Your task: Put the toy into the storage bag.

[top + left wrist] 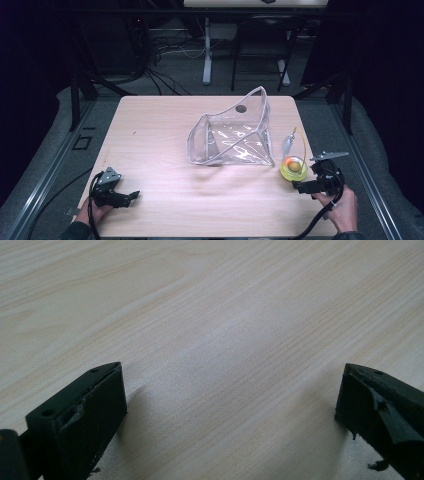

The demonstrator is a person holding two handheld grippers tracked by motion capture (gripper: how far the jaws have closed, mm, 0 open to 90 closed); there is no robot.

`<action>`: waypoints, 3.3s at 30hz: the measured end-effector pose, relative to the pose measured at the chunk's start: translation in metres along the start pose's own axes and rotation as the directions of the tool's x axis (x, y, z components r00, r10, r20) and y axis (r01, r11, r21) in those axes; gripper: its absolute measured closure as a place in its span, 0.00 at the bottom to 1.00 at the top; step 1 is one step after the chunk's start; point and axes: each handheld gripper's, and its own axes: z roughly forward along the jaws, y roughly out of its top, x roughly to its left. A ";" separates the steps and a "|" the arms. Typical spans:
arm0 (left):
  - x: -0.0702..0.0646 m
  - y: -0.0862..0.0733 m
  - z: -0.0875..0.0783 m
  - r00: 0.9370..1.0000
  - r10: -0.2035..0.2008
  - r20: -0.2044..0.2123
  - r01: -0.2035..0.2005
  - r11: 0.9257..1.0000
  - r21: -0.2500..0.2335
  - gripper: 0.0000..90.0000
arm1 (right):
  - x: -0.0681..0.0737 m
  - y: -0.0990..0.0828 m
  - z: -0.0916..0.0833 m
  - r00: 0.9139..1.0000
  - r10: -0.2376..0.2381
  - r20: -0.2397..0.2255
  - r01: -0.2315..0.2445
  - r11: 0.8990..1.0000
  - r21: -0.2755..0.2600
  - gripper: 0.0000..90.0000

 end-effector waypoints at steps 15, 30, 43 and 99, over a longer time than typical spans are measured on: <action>0.000 0.000 0.000 1.000 0.000 0.000 0.000 1.000 0.000 0.00 | 0.006 0.038 -0.017 0.997 -0.055 0.045 0.056 0.998 -0.035 0.31; 0.000 0.000 0.000 1.000 0.000 0.001 0.000 1.000 0.000 0.00 | 0.007 0.064 -0.035 0.992 -0.101 0.070 0.104 0.994 -0.035 0.71; 0.000 0.000 0.000 1.000 0.000 0.001 0.000 1.000 0.000 0.00 | 0.002 0.086 -0.038 0.990 -0.135 0.037 0.132 0.988 0.085 0.82; 0.000 0.000 0.000 1.000 0.002 0.002 -0.002 1.000 0.000 0.00 | 0.006 0.152 -0.058 0.979 -0.199 0.053 0.187 0.968 0.168 0.98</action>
